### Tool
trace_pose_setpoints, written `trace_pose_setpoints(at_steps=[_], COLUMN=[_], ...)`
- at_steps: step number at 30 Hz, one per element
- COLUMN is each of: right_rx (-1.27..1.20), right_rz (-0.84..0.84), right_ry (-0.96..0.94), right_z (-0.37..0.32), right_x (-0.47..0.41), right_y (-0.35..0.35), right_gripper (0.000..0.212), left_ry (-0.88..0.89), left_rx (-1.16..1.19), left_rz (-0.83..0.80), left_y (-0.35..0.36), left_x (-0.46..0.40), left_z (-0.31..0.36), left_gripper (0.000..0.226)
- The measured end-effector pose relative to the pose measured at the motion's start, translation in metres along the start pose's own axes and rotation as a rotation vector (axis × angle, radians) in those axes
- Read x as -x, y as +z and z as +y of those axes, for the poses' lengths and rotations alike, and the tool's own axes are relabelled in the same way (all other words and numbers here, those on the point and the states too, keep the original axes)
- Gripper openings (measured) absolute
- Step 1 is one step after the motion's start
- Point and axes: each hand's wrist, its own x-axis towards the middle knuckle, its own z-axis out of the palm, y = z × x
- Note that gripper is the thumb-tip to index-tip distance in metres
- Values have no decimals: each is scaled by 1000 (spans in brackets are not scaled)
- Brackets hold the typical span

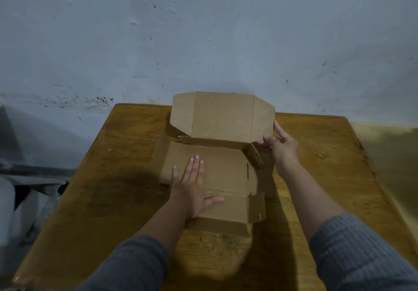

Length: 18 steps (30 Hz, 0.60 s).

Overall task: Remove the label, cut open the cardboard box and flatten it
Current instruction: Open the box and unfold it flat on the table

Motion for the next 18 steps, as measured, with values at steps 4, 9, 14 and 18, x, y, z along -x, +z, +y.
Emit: trace_pose_setpoints(at_steps=[4,9,14,18], right_rx=[58,48,82,118], right_rz=[17,45,43,35], right_ry=[-4,-38,-22,-45], right_z=[5,9,2,9], right_x=[14,18,20,23], right_y=[-1,2,2,-3], right_gripper=[57,57,55,55], left_ry=[-13,62,121,79], left_rx=[1,-18,102,71], left_rz=[-61,64,450,617], left_y=[-5,-12,-49,-81], left_x=[-5,6,9,-25], left_z=[2,8,10,-5], left_gripper=[113,100,73,63])
